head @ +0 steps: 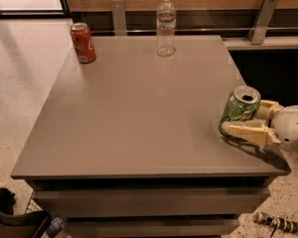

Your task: Move green can near coke can

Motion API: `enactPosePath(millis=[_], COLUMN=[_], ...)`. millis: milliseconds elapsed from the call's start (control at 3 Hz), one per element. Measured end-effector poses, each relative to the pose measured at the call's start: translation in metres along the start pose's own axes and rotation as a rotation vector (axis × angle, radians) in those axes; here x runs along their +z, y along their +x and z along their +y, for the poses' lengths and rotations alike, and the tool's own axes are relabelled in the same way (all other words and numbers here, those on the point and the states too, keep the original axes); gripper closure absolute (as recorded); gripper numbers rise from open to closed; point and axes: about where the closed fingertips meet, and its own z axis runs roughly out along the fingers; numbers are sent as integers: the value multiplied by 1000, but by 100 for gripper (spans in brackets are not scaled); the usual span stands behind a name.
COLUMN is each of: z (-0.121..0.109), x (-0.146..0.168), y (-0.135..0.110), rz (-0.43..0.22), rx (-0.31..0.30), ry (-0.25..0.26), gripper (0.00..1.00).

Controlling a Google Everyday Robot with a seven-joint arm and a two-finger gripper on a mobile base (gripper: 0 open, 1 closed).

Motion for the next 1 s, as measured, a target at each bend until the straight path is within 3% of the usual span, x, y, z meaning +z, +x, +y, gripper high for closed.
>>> enactPosePath(millis=[667, 1000], z=[2, 2], x=[3, 6], y=[-2, -5], rz=[-1, -1], rx=[-4, -5], ry=[-7, -13], gripper=[95, 100])
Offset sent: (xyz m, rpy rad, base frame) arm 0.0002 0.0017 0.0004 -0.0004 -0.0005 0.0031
